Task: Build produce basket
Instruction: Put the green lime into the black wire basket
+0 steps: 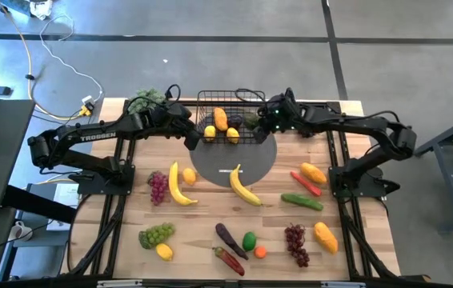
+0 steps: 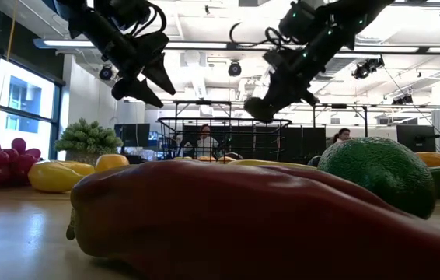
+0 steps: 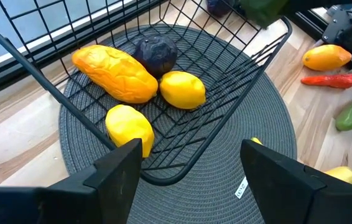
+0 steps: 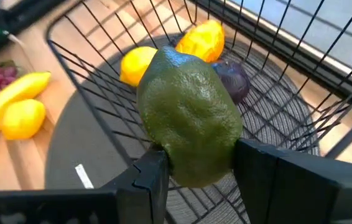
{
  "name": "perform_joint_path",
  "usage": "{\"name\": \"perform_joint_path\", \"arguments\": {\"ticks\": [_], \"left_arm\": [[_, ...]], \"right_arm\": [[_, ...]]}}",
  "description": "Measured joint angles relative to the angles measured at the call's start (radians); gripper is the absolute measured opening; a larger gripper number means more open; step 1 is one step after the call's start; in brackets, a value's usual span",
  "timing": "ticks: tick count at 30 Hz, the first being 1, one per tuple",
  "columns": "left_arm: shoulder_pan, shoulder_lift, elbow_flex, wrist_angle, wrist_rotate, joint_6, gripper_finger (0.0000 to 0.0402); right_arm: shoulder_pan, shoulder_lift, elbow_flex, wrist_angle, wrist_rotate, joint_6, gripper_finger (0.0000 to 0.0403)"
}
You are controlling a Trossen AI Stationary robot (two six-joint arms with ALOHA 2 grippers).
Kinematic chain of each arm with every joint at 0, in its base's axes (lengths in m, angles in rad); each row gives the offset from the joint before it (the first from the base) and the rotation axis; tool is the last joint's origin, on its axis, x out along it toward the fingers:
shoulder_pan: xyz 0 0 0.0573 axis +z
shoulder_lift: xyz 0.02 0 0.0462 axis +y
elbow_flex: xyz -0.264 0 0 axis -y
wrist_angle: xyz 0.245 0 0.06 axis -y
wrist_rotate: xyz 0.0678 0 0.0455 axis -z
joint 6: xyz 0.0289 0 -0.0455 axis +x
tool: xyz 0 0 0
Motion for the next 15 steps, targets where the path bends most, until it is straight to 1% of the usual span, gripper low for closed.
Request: {"name": "perform_joint_path", "arguments": {"ticks": [7, 15], "left_arm": [[0.000, 0.000, 0.000, 0.000, 0.000, 0.001, 0.0261], [0.000, 0.000, 0.000, 0.000, 0.000, 0.001, 0.0261]], "right_arm": [[-0.003, 0.052, 0.000, 0.015, 0.000, 0.000, 0.0125], [-0.003, 0.060, 0.000, 0.018, 0.008, 0.001, 0.0153]]}}
